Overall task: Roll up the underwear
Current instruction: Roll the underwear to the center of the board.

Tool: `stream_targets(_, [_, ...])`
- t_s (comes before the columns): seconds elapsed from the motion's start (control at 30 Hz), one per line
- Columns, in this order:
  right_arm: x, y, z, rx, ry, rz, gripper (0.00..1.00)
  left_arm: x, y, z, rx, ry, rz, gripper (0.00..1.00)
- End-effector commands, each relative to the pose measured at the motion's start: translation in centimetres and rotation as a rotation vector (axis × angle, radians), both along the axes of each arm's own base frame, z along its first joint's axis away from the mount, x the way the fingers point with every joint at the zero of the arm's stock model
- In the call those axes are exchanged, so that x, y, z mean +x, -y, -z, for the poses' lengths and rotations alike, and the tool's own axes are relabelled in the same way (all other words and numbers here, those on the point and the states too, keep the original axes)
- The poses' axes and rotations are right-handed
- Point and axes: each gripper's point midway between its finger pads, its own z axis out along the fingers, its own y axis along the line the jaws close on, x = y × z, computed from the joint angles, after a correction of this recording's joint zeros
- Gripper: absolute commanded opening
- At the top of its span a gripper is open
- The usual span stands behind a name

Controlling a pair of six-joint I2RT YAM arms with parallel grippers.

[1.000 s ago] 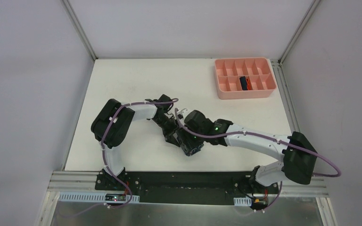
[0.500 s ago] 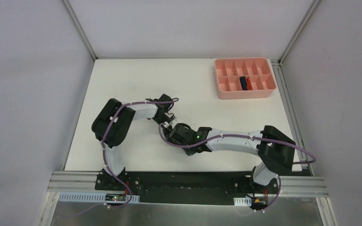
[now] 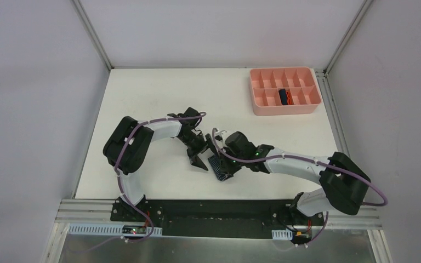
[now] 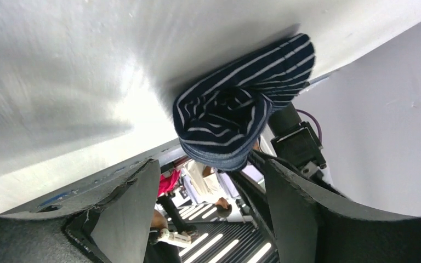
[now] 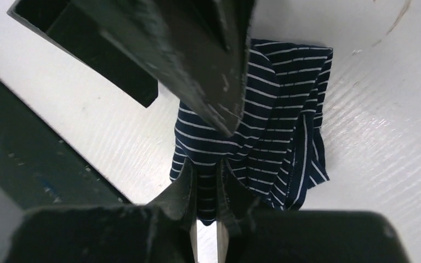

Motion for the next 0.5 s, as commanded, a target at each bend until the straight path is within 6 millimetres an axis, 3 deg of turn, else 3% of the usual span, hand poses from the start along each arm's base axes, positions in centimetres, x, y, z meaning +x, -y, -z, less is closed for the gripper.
stream_targets(0.0, [-2.1,-1.4,-1.9,0.233,-0.188,-0.045,0.01,-0.2,0.2,-1.9,-0.026,0.024,-0.009,0.72])
stream_targets(0.1, [-0.6,-0.6,-1.9,0.255,-0.167,0.001,0.01,-0.1,0.2,-2.2,-0.039,0.040,-0.010,0.73])
stream_targets(0.17, [-1.8,-1.1,-2.8,0.343,-0.256,-0.025,0.01,0.1,0.3,-2.6,-0.049,0.051,-0.014,0.74])
stream_targets(0.3, [-1.5,-0.8,-3.2,0.431,-0.335,0.004,0.00,0.0,0.5,-3.1,-0.073,0.062,-0.009,0.74])
stream_targets(0.47, [-1.1,0.0,-2.4,0.510,-0.442,0.051,0.00,-1.3,0.1,-2.3,-0.086,0.026,0.024,0.71])
